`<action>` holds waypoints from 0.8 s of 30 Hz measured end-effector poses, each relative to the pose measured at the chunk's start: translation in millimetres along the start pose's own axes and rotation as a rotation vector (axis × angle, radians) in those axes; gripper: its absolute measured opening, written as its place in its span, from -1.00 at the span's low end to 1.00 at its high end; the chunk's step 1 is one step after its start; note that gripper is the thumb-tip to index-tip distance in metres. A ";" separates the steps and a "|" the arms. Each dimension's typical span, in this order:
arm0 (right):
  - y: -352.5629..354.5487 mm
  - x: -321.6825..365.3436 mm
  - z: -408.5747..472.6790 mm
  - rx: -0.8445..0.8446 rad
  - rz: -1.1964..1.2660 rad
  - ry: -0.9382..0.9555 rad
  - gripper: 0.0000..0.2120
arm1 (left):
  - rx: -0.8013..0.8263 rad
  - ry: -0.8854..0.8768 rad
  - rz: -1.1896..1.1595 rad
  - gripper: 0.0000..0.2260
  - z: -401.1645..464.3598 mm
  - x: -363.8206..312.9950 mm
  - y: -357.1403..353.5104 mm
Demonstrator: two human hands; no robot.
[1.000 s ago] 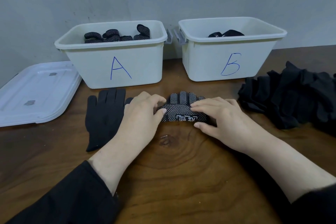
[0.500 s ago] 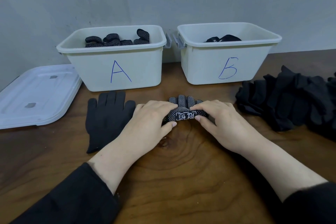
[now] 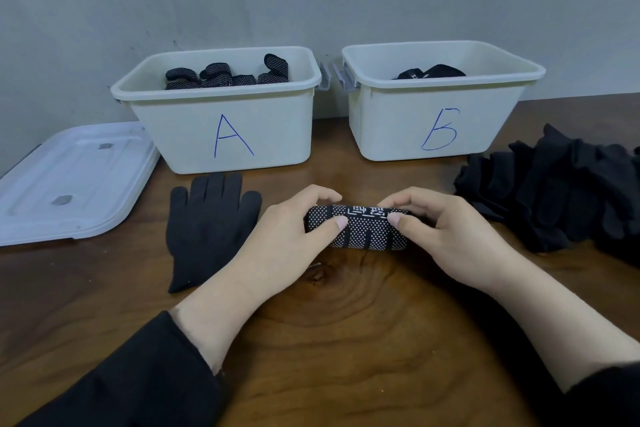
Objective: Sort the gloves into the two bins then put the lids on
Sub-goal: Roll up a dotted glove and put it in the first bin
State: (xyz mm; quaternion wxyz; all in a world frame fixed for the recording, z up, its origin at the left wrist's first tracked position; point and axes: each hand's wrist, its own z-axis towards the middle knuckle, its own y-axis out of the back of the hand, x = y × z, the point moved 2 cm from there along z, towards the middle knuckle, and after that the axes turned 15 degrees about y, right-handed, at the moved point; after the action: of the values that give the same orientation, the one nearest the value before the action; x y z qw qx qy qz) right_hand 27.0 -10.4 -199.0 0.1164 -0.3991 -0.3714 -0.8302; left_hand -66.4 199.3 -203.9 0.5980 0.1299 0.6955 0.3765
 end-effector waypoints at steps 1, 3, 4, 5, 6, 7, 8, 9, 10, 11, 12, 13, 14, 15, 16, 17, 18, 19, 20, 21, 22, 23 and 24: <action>0.0 -1.2 0.5 -0.007 -0.011 -0.012 -0.85 | -0.006 0.005 -0.005 -0.76 1.0 0.2 -0.3; -0.7 -5.9 2.0 -0.022 -0.072 -0.044 -0.84 | -0.039 0.014 0.008 -0.73 3.7 0.3 -1.3; -1.1 -8.6 3.0 -0.033 -0.112 -0.062 -0.85 | -0.061 0.008 0.032 -0.71 5.0 0.3 -2.1; -1.4 -11.0 3.8 -0.041 -0.157 -0.076 -0.86 | -0.084 -0.012 0.066 -0.69 5.8 0.2 -2.8; -1.9 -12.8 4.7 -0.043 -0.202 -0.085 -0.87 | -0.110 -0.045 0.096 -0.68 5.8 -0.5 -3.1; -2.3 -14.0 5.6 -0.040 -0.237 -0.094 -0.87 | -0.134 -0.088 0.121 -0.69 5.4 -1.3 -2.9; -2.6 -13.9 6.1 -0.038 -0.259 -0.105 -0.87 | -0.154 -0.131 0.149 -0.71 5.1 -2.3 -2.2; -2.5 -13.4 6.7 -0.036 -0.273 -0.119 -0.88 | -0.163 -0.163 0.190 -0.72 4.7 -2.7 -1.9; -2.1 -12.2 7.6 -0.032 -0.285 -0.133 -0.88 | -0.160 -0.183 0.243 -0.73 4.4 -3.1 -2.1; -1.6 -10.6 8.9 -0.025 -0.299 -0.144 -0.88 | -0.142 -0.189 0.294 -0.73 4.3 -2.5 -3.2; -1.0 -8.5 11.3 -0.012 -0.313 -0.154 -0.87 | -0.118 -0.180 0.328 -0.72 5.0 -1.2 -4.8; -0.4 -5.6 14.7 0.009 -0.322 -0.162 -0.86 | -0.096 -0.163 0.341 -0.70 5.8 0.0 -5.6; 0.6 -2.6 19.1 0.042 -0.326 -0.170 -0.85 | -0.082 -0.150 0.340 -0.69 6.6 0.7 -6.1; 2.1 0.8 25.2 0.092 -0.328 -0.184 -0.83 | -0.075 -0.144 0.336 -0.69 7.1 1.2 -6.2; 3.8 5.3 32.6 0.159 -0.333 -0.201 -0.82 | -0.071 -0.141 0.334 -0.69 7.2 1.1 -6.1; 5.7 9.9 41.1 0.237 -0.348 -0.214 -0.82 | -0.068 -0.140 0.336 -0.69 7.2 1.0 -5.9; 7.1 13.9 50.3 0.320 -0.371 -0.219 -0.83 | -0.067 -0.142 0.340 -0.68 7.7 1.3 -5.9; 7.9 16.9 59.6 0.405 -0.397 -0.221 -0.83 | -0.069 -0.146 0.345 -0.68 7.9 1.6 -5.9; 8.0 19.1 68.7 0.486 -0.412 -0.229 -0.81 | -0.074 -0.151 0.348 -0.68 8.2 2.3 -5.9; 7.4 19.5 77.1 0.555 -0.409 -0.255 -0.77 | -0.080 -0.159 0.348 -0.68 8.5 3.1 -5.7; 6.5 19.7 84.4 0.609 -0.382 -0.291 -0.73 | -0.081 -0.167 0.351 -0.68 9.0 3.5 -5.7; 4.7 18.6 90.9 0.657 -0.347 -0.328 -0.71 | -0.079 -0.177 0.359 -0.68 9.2 3.7 -5.5; 2.4 17.8 96.0 0.703 -0.316 -0.352 -0.70 | -0.076 -0.187 0.369 -0.67 9.2 3.9 -5.4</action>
State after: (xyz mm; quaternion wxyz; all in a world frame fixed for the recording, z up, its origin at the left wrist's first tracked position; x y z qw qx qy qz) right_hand 71.9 57.9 -145.5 0.0513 -0.4091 -0.7028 -0.5797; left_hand -57.4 201.5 -210.4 0.5854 0.2670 0.5866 0.4918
